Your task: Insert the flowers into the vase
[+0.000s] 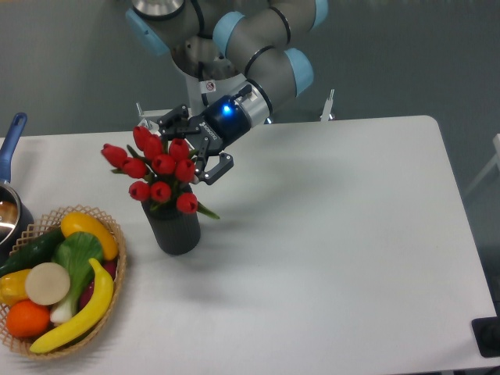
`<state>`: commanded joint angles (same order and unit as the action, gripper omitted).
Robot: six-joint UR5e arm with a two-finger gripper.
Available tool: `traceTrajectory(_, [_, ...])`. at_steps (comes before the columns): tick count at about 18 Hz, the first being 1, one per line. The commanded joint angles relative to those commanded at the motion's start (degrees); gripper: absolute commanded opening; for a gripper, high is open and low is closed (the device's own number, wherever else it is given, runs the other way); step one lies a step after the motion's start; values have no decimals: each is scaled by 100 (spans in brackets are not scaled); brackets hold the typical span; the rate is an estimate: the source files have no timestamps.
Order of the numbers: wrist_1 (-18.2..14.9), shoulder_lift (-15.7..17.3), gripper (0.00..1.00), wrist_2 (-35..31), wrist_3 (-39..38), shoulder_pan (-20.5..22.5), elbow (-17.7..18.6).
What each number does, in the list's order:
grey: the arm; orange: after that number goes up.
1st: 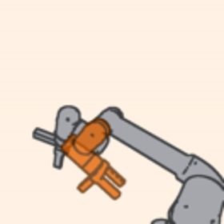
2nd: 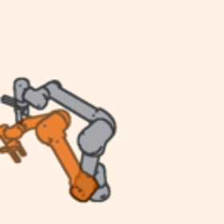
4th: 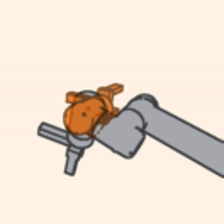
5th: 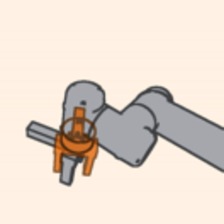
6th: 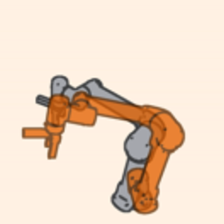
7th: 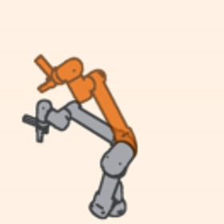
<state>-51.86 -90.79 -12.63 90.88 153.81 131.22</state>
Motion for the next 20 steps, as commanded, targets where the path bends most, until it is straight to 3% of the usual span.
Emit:
traceTrajectory(2, [-9, 26, 100, -398, -9, 18, 9])
traceTrajectory(10, [-17, 123, 100, -434, -70, 70, -44])
traceTrajectory(14, [-26, 395, 100, -460, -447, 193, -245])
traceTrajectory(20, [-17, 904, 100, -1926, -536, 527, -562])
